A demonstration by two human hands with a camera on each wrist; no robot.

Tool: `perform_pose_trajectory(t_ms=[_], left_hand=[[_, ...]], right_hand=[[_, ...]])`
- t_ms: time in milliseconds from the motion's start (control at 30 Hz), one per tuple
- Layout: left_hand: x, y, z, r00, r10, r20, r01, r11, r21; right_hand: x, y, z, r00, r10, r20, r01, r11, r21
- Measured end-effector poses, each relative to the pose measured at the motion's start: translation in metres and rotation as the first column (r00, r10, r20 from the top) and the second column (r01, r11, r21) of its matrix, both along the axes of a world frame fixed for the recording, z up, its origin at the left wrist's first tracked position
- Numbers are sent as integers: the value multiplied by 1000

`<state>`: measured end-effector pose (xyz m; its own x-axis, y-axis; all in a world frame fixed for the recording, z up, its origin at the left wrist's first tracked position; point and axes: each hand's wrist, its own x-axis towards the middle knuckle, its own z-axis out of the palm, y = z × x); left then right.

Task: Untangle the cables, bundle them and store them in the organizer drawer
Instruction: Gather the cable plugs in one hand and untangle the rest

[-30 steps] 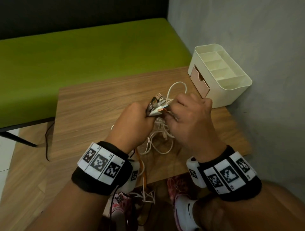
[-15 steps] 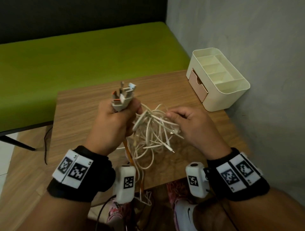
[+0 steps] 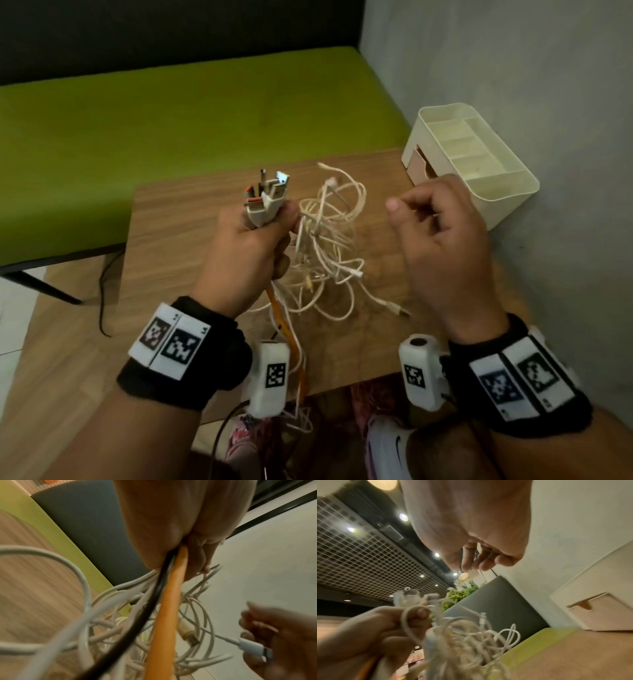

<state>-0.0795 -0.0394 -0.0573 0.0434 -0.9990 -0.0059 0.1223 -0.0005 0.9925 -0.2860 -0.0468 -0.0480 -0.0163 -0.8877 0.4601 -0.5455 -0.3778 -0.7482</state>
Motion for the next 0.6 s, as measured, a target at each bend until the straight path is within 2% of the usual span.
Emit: perform_pose_trajectory(t_ms=[100, 167, 400, 500, 600], left_hand=[[-7, -1, -2, 999, -25, -26, 25, 1000, 16], [-13, 0, -3, 998, -59, -30, 59, 998, 19], [-24, 4, -3, 976, -168, -137, 180, 981, 76], [-20, 3, -5, 978, -162, -128, 174, 980, 94], [-9, -1, -7, 986, -116, -121, 128, 986, 104]], right_hand=[[19, 16, -4, 975, 221, -9, -219, 969, 116], [26, 19, -15, 955, 287, -79, -271, 948, 168], [19, 7, -29, 964, 211, -160, -194, 974, 117], [14, 5, -23, 976, 211, -53, -201, 966, 161], [4, 1, -19, 979, 192, 61, -202, 930, 306]])
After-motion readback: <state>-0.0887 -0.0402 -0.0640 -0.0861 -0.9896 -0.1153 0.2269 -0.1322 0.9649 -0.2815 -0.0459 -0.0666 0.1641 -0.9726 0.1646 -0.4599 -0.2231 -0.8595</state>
